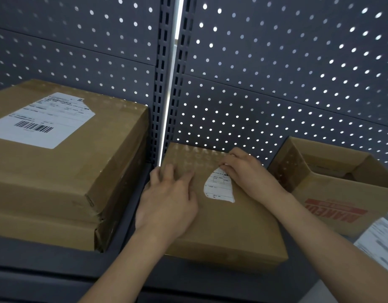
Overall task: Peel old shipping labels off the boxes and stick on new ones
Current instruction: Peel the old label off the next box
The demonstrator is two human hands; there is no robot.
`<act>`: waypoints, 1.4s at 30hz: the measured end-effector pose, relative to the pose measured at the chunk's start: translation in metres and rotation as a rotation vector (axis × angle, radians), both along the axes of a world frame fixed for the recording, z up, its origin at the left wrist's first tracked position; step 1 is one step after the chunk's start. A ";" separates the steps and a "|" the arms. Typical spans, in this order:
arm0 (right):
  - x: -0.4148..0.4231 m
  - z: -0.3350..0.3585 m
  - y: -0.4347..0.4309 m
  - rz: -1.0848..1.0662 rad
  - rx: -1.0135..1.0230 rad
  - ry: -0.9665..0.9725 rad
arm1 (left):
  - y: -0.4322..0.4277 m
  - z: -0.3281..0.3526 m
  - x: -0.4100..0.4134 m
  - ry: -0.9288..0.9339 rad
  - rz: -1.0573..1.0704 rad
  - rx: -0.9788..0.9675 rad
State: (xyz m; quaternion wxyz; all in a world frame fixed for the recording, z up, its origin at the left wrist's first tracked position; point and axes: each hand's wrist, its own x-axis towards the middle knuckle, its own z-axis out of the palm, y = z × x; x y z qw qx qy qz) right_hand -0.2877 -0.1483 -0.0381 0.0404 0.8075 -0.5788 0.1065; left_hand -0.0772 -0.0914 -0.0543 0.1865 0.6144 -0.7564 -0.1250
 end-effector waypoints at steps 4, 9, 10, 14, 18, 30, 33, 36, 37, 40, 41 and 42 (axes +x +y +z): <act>0.004 0.000 0.000 0.002 -0.016 0.079 | 0.001 0.000 0.000 0.002 -0.003 0.003; 0.008 0.003 -0.002 -0.021 0.016 0.151 | 0.001 0.001 0.000 0.003 -0.003 0.007; 0.008 0.003 -0.003 -0.036 0.033 0.143 | 0.001 0.000 0.000 0.004 -0.002 0.006; -0.001 0.001 -0.001 -0.072 0.053 -0.086 | 0.000 0.000 0.000 0.003 0.004 -0.003; -0.008 0.009 0.001 -0.035 0.100 -0.188 | 0.000 0.001 0.000 0.006 -0.002 0.000; 0.006 0.000 -0.006 -0.016 -0.011 0.233 | 0.001 -0.001 0.000 0.010 -0.001 -0.003; 0.008 0.003 -0.006 -0.019 0.024 0.225 | 0.001 -0.001 0.000 0.007 0.001 -0.003; 0.010 0.004 -0.007 -0.058 0.059 0.154 | 0.001 -0.001 0.000 0.006 0.001 -0.008; 0.009 0.002 -0.008 -0.073 0.077 0.110 | 0.001 -0.001 0.000 0.006 0.002 -0.008; 0.001 0.000 -0.008 -0.104 0.108 -0.080 | 0.001 -0.001 0.000 0.008 0.000 -0.004; -0.004 0.000 -0.007 -0.104 0.103 -0.160 | 0.001 -0.001 0.000 0.009 -0.001 -0.004; -0.008 0.002 -0.005 -0.103 0.099 -0.233 | 0.001 0.000 0.000 0.010 -0.002 -0.008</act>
